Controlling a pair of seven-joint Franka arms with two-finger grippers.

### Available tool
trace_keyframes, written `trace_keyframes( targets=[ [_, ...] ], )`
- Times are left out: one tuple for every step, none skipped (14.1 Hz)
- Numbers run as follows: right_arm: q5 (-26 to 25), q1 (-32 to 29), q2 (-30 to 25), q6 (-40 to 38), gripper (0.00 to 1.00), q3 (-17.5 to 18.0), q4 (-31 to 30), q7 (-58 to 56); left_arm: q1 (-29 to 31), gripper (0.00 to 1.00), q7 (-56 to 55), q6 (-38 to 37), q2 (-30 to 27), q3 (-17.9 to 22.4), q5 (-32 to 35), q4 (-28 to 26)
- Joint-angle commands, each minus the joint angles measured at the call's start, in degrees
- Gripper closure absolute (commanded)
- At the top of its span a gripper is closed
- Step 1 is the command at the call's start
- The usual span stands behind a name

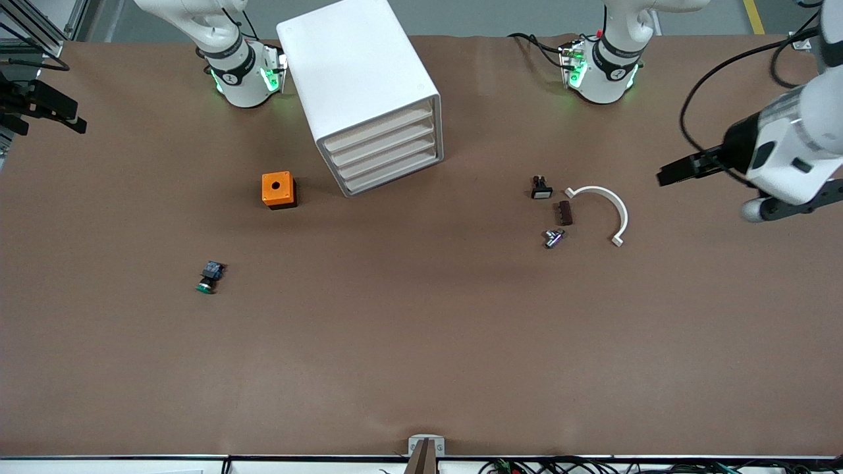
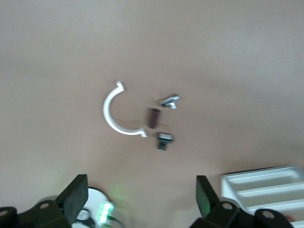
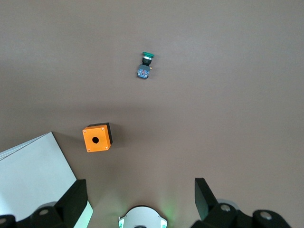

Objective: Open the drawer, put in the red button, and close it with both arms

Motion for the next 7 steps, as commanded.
trace_keyframes(
  targets=[
    [0.5, -0.1, -1.3, 1.2, 0.0, -0.1, -1.3, 0.0, 2.0, 0.0, 8.1, 0.7, -6.5, -0.7, 4.6, -8.1],
    [0.6, -0.2, -1.3, 1.3, 0.0, -0.3, -1.2, 0.1, 2.6, 0.0, 10.0, 1.6, -8.0, -0.6, 5.4, -10.4],
    [0.6, -0.2, -1.3, 1.2, 0.0, -0.3, -1.2, 0.2, 3.4, 0.0, 10.5, 3.8, -9.6, -0.7, 6.4, -13.0],
    [0.6, -0.3, -1.3, 1.1, 0.0, -0.3, -1.2, 0.2, 3.9, 0.0, 10.8, 7.0, -12.1, -0.7, 7.1, -16.8],
    [0.6, -0.4, -1.4, 0.8, 0.0, -0.4, -1.1, 0.2, 4.2, 0.0, 12.5, 11.0, -15.0, -0.7, 7.4, -21.2],
    [0.6, -0.4, -1.3, 0.5, 0.0, -0.4, -0.8, 0.6, 4.5, 0.0, 13.9, 14.2, -16.9, -0.6, 7.4, -24.5],
    [0.6, -0.3, -1.6, 0.4, 0.0, -0.3, -0.8, 0.8, 5.0, 0.0, 15.3, 16.3, -18.0, -0.6, 8.1, -26.2]
  ],
)
